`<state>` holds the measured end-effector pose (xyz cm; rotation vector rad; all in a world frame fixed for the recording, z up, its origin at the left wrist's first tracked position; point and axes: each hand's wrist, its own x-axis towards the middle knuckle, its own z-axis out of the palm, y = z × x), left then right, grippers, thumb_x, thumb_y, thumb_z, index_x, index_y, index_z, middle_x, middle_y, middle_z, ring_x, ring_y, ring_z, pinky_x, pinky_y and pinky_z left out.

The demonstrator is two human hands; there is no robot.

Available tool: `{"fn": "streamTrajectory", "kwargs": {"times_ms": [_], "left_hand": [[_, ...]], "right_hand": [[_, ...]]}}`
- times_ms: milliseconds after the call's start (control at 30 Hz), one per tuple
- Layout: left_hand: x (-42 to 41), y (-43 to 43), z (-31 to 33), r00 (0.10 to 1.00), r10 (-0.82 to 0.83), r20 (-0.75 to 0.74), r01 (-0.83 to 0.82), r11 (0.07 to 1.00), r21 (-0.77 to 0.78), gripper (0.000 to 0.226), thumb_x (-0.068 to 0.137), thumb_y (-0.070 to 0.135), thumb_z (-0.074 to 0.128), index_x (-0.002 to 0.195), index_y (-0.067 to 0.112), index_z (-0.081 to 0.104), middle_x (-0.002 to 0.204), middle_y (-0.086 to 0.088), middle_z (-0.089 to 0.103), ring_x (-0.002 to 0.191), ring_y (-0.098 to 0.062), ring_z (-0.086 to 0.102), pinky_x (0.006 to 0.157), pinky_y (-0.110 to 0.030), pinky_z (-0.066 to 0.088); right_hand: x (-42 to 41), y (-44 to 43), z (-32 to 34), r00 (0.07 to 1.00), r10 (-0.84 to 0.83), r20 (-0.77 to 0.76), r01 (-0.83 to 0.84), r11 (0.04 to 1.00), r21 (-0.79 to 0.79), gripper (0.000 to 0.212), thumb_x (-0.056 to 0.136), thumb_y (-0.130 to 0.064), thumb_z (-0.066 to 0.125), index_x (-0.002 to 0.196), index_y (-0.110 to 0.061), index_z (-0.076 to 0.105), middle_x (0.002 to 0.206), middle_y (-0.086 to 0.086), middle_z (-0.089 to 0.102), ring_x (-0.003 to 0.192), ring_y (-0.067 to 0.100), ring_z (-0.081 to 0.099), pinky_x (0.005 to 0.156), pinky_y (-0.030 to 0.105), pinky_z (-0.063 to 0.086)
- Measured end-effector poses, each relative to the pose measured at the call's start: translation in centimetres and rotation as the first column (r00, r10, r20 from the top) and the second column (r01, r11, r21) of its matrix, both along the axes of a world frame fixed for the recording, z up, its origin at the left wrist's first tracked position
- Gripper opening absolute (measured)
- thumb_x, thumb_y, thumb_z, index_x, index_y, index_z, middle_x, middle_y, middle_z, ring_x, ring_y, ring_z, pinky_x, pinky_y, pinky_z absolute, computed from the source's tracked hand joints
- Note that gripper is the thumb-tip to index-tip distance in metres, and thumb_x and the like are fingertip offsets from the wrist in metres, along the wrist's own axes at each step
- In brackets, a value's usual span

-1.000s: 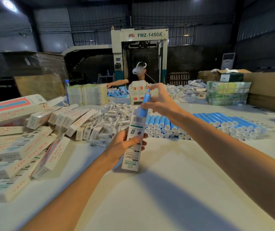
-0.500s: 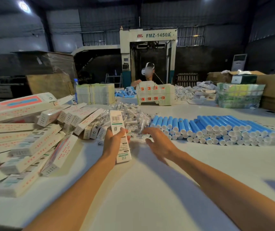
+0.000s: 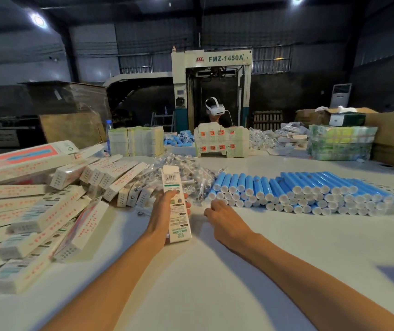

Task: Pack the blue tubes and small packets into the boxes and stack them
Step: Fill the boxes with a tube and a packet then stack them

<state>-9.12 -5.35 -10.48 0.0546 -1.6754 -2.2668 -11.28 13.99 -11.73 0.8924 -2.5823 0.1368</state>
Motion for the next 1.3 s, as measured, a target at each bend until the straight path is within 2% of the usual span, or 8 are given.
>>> {"fn": "streamTrajectory", "kwargs": {"times_ms": [133,233,400,500,600,933,1133,1300], "left_hand": [[0.1,0.3,-0.1,0.999,-0.019,0.045,0.019,1.000,0.004,0.019,0.105,0.028,0.057,0.122,0.021,0.064,0.099,-0.008,0.082,0.085,-0.023,0.081,0.082,-0.042,0.061],[0.4,1.4,-0.1,0.997,-0.068,0.037,0.068,0.998,0.001,0.023,0.108,0.022,0.055,0.130,0.023,0.060,0.109,-0.006,0.082,0.092,-0.024,0.081,0.077,-0.039,0.062],[3.1,4.5,0.2,0.954,-0.292,-0.073,0.277,0.946,-0.167,0.035,0.104,0.023,0.065,0.137,0.016,0.055,0.123,-0.007,0.078,0.111,-0.032,0.076,0.091,-0.045,0.064],[4.4,6.3,0.8,0.932,-0.350,-0.092,0.326,0.923,-0.203,0.039,0.102,0.018,0.070,0.138,0.013,0.056,0.126,-0.015,0.075,0.111,-0.037,0.076,0.093,-0.049,0.062],[5.5,7.7,1.4,0.919,-0.379,-0.107,0.346,0.908,-0.235,0.041,0.100,0.015,0.073,0.138,0.013,0.058,0.123,-0.014,0.076,0.108,-0.038,0.076,0.091,-0.047,0.063],[6.6,8.2,2.6,0.892,-0.435,-0.119,0.396,0.882,-0.255,0.054,0.091,0.022,0.079,0.140,0.016,0.057,0.126,-0.013,0.076,0.110,-0.040,0.076,0.098,-0.050,0.061],[6.4,7.9,2.5,0.894,-0.435,-0.106,0.397,0.880,-0.261,0.051,0.093,0.021,0.078,0.139,0.015,0.057,0.126,-0.013,0.076,0.111,-0.040,0.075,0.100,-0.054,0.060],[6.1,7.5,2.3,0.894,-0.437,-0.096,0.395,0.872,-0.289,0.047,0.099,0.018,0.075,0.141,0.013,0.054,0.128,-0.014,0.075,0.112,-0.041,0.075,0.103,-0.058,0.057]], "right_hand": [[1.3,2.9,1.5,0.998,-0.019,-0.056,0.015,0.996,-0.083,0.039,0.085,0.008,0.056,0.119,-0.011,0.061,0.117,0.005,0.050,0.107,0.026,0.047,0.080,0.032,0.034],[2.5,5.6,3.4,0.999,-0.041,-0.004,0.036,0.913,-0.407,0.017,0.101,-0.001,0.053,0.108,-0.015,0.059,0.108,0.001,0.051,0.092,0.020,0.050,0.074,0.035,0.041],[5.2,9.3,7.3,0.998,0.053,0.045,0.014,0.486,-0.874,0.003,0.107,-0.010,0.053,0.105,-0.009,0.055,0.097,0.005,0.065,0.085,0.020,0.063,0.073,0.035,0.053],[6.1,9.7,9.5,0.990,0.138,0.011,-0.019,0.219,-0.976,0.017,0.103,-0.012,0.059,0.119,-0.010,0.053,0.096,0.002,0.070,0.080,0.007,0.070,0.074,0.021,0.056],[6.5,9.2,10.8,0.977,0.208,-0.038,-0.062,0.108,-0.992,0.039,0.100,-0.015,0.065,0.133,-0.022,0.045,0.101,0.000,0.073,0.085,0.006,0.072,0.074,0.010,0.053],[4.8,5.8,14.5,0.952,0.288,-0.104,-0.216,0.394,-0.894,0.029,0.095,-0.006,0.071,0.120,-0.006,0.056,0.105,0.007,0.071,0.095,0.016,0.072,0.079,0.031,0.063],[3.7,4.9,14.8,0.950,0.313,-0.018,-0.211,0.593,-0.777,0.028,0.090,-0.013,0.076,0.113,-0.013,0.060,0.109,-0.008,0.065,0.095,0.005,0.067,0.074,0.014,0.057],[3.4,5.3,13.6,0.951,0.308,0.034,-0.198,0.688,-0.698,0.015,0.095,-0.023,0.071,0.108,-0.020,0.064,0.106,-0.008,0.067,0.099,0.004,0.062,0.078,0.015,0.053]]}}
